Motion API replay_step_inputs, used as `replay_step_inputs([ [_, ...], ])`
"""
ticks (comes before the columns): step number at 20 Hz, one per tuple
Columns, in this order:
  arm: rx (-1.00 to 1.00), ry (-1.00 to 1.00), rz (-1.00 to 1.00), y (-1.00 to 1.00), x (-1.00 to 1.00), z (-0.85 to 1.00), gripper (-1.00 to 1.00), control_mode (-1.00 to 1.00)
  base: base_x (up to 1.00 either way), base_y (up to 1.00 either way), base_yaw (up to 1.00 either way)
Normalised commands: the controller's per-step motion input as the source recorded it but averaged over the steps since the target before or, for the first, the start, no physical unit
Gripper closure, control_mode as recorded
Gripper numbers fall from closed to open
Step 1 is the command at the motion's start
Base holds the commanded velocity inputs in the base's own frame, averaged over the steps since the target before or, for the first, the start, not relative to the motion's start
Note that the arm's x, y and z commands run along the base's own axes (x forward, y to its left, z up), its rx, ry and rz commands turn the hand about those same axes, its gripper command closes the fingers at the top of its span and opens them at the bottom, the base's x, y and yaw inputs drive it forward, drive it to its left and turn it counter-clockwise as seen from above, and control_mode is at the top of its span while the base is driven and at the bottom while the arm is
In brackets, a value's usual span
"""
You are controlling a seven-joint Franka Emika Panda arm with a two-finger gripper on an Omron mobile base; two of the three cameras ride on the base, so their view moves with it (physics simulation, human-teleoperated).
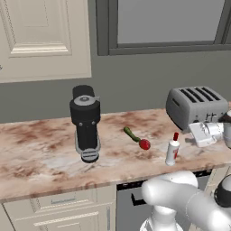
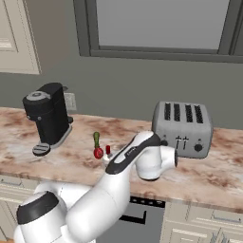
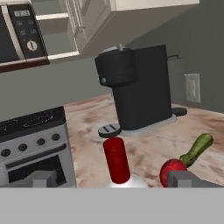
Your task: Place the liquor on the top shelf of the fridge to keep it out of children's reach, and place the mango and squash on lower shelves for easy access.
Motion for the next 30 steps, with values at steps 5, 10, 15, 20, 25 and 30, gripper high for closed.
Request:
replay_step_inputs([
  [5, 0.00, 0.00, 0.00, 0.25, 0.18, -0.27, -1.00, -1.00, 0.00, 0.00, 0.00],
  [10, 0.00, 0.00, 0.00, 0.13, 0.05, -0.25, -1.00, -1.00, 0.00, 0.00, 0.00],
  [15, 0.00, 0.00, 0.00, 0.07, 0.00, -0.10, -1.00, -1.00, 0.00, 0.00, 0.00],
  [20, 0.00, 0.00, 0.00, 0.20, 0.00, 0.00, -1.00, -1.00, 0.00, 0.00, 0.00],
  [25, 0.00, 0.00, 0.00, 0.24, 0.00, 0.00, -1.00, -1.00, 0.00, 0.00, 0.00],
  [30, 0.00, 0.00, 0.00, 0.21, 0.00, 0.00, -1.00, -1.00, 0.00, 0.00, 0.00],
])
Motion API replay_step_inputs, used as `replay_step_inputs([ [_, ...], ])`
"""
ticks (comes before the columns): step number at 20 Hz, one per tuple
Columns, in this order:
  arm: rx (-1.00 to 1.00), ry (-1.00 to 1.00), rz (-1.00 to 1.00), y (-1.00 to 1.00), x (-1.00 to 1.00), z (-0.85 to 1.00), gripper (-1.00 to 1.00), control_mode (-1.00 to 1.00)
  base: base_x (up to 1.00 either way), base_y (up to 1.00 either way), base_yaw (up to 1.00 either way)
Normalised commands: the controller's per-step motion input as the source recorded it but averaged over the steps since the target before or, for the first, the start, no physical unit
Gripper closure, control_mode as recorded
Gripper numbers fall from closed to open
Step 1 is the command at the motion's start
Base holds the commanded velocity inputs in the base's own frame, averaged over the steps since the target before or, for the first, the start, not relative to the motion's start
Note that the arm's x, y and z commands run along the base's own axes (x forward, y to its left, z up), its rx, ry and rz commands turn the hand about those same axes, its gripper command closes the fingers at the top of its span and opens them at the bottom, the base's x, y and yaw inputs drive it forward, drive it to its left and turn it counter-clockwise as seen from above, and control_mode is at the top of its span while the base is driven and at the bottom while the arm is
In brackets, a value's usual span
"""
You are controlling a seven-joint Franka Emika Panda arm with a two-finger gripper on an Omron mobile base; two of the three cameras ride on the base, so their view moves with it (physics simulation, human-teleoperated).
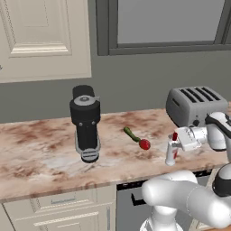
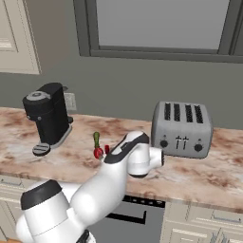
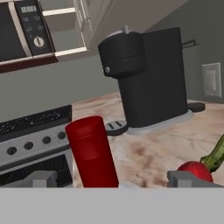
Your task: Place the liquor on the top shelf of the fridge to keep it out of children's reach, and place the mango and squash on lower shelves for easy access.
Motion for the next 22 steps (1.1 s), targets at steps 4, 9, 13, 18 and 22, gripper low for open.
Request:
replay_step_inputs([
  [4, 0.00, 0.00, 0.00, 0.19, 0.00, 0.00, -1.00, -1.00, 0.00, 0.00, 0.00],
  [9, 0.00, 0.00, 0.00, 0.15, 0.00, 0.00, 1.00, -1.00, 0.00, 0.00, 0.00],
  [13, 0.00, 0.00, 0.00, 0.01, 0.00, 0.00, 1.00, -1.00, 0.00, 0.00, 0.00],
  [18, 0.00, 0.00, 0.00, 0.00, 0.00, 0.00, 1.00, -1.00, 0.00, 0.00, 0.00],
  [22, 0.00, 0.01, 0.00, 0.00, -0.11, 0.23, 1.00, -1.00, 0.00, 0.00, 0.00],
])
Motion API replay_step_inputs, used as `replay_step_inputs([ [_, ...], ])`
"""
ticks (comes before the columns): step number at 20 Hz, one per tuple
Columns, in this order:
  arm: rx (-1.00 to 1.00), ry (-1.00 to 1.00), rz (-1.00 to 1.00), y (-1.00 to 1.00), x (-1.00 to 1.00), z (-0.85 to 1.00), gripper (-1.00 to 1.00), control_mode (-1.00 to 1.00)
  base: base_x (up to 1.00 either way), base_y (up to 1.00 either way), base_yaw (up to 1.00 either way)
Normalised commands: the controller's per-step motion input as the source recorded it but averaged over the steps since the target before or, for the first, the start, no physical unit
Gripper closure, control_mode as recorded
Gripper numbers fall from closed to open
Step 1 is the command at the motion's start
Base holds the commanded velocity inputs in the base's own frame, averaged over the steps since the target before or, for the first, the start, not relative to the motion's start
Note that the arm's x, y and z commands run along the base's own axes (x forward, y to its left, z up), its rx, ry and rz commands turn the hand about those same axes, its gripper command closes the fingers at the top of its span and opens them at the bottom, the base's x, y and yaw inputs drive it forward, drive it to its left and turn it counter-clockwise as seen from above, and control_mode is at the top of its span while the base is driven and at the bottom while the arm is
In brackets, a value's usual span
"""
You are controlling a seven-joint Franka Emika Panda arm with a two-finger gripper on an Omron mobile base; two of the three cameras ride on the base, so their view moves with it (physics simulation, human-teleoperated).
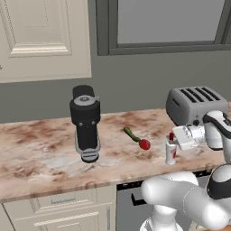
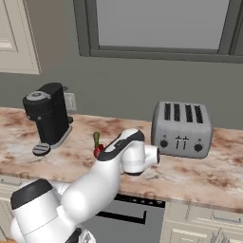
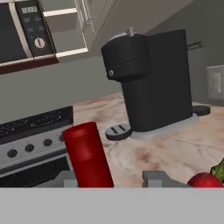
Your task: Place the liquor on the top shelf of the fridge to keep it out of children's reach, and place the mango and squash on lower shelves for easy access.
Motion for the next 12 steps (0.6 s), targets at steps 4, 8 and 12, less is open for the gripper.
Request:
replay_step_inputs([
  [4, 0.00, 0.00, 0.00, 0.00, -0.23, 0.93, 1.00, -1.00, 0.00, 0.00, 0.00],
  [8, -0.04, 0.00, -0.01, 0.05, -0.50, 1.00, 1.00, -1.00, 0.00, 0.00, 0.00],
  [12, -0.18, 0.00, -0.17, 0.45, -0.58, 0.97, 1.00, -1.00, 0.00, 0.00, 0.00],
])
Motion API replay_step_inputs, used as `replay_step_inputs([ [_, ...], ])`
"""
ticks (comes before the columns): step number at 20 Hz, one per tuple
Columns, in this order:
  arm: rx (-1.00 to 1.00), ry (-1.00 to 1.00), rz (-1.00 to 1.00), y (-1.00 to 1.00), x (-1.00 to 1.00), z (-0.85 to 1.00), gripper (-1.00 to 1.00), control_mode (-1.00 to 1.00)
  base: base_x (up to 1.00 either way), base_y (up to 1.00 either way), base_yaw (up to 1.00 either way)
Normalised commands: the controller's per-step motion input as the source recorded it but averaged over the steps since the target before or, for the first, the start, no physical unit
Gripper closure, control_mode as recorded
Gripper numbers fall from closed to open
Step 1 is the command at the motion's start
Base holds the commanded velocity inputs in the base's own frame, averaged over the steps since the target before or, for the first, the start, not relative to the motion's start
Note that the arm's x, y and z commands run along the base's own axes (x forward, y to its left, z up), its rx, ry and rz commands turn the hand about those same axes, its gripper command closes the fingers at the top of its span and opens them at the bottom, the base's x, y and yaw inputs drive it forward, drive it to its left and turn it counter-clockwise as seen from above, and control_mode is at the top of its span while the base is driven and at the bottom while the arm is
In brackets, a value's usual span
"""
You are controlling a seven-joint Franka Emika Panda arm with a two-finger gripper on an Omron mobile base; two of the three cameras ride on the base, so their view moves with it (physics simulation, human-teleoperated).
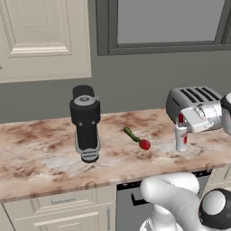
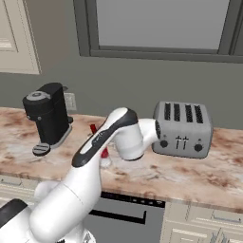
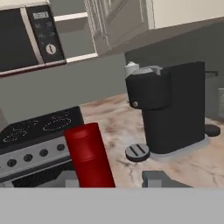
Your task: Place the liquor on the top shelf of the fridge to keep it out of children's reach, and place the mango and squash on lower shelves for easy access.
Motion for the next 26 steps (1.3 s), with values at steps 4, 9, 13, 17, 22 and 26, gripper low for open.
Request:
replay_step_inputs([
  [4, -0.17, -0.02, -0.35, 0.64, -0.44, 0.92, 1.00, -1.00, 0.00, 0.00, 0.00],
  [9, -0.10, -0.10, -0.41, 0.63, -0.27, 0.77, 1.00, -1.00, 0.00, 0.00, 0.00],
  [13, -0.01, -0.13, -0.38, 0.43, -0.26, 0.58, 1.00, -1.00, 0.00, 0.00, 0.00],
  [17, -0.01, -0.05, -0.46, 0.19, -0.13, 0.48, 1.00, -1.00, 0.00, 0.00, 0.00],
  [22, -0.04, -0.02, -0.50, 0.20, -0.21, 0.35, 1.00, -1.00, 0.00, 0.00, 0.00],
  [26, -0.03, 0.00, -0.37, 0.00, -0.09, 0.47, 1.00, -1.00, 0.00, 0.00, 0.00],
])
